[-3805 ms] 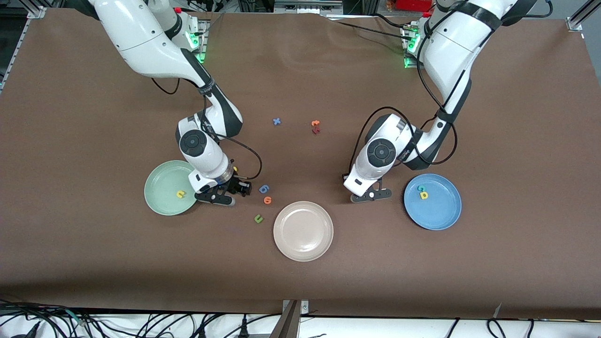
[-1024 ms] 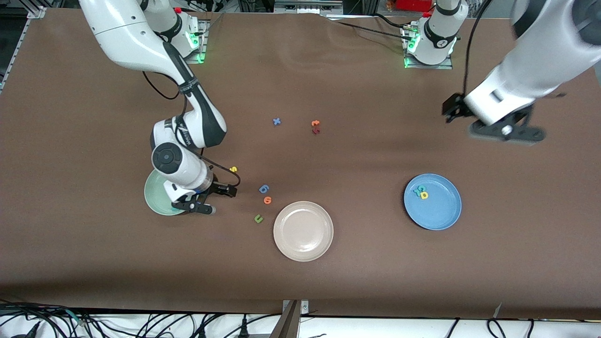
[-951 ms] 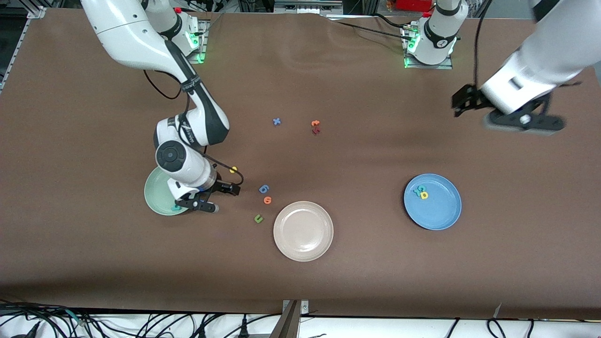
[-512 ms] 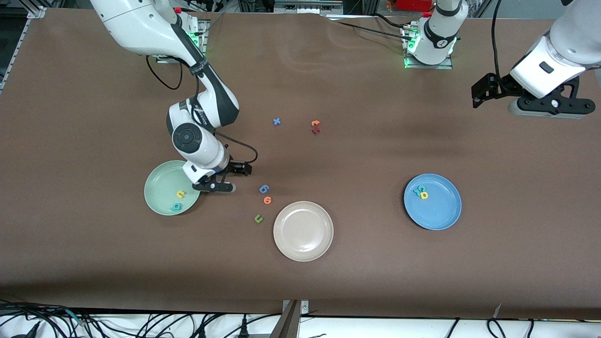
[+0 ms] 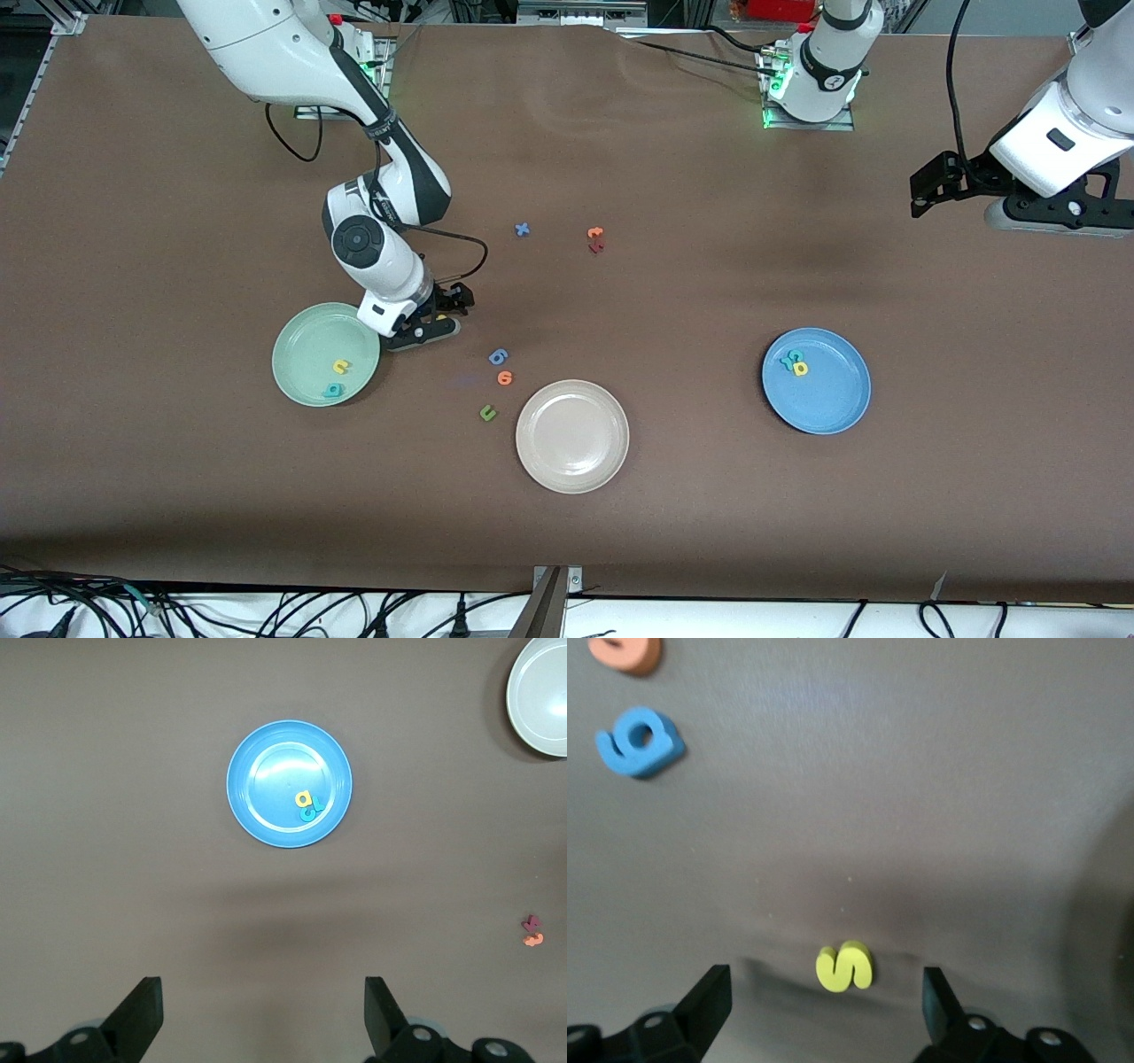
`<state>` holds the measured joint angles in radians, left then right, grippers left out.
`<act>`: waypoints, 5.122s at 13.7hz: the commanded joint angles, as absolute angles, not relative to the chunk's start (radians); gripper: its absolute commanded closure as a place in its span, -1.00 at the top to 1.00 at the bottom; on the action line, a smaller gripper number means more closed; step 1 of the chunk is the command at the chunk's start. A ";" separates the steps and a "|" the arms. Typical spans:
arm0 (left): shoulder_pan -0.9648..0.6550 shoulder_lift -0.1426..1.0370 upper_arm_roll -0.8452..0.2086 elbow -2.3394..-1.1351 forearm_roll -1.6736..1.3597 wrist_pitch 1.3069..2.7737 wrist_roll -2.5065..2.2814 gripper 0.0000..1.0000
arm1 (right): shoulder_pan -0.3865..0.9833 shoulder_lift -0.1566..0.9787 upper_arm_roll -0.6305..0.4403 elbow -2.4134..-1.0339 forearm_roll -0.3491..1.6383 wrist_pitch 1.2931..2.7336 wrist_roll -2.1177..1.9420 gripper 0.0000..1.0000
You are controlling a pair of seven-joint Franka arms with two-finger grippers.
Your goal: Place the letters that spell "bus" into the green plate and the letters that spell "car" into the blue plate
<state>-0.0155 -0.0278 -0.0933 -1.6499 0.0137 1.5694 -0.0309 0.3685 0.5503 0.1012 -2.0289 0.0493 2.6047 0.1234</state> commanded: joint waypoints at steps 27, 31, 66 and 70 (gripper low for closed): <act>-0.031 0.002 -0.091 -1.605 -0.006 1.499 -0.032 1.00 | 0.261 0.515 -0.112 -1.902 0.067 2.368 -0.193 0.98; -0.025 0.002 -0.089 -1.605 -0.006 1.496 -0.032 1.00 | 0.259 0.450 -0.110 -1.902 0.069 2.352 -0.184 0.99; -0.035 0.012 -0.092 -1.568 0.017 1.476 -0.061 1.00 | 0.005 -0.029 0.034 -1.752 -0.058 1.743 -0.138 1.00; -0.035 0.014 -0.092 -1.566 0.017 1.476 -0.061 1.00 | 0.005 -0.026 0.035 -1.740 -0.034 1.744 -0.138 1.00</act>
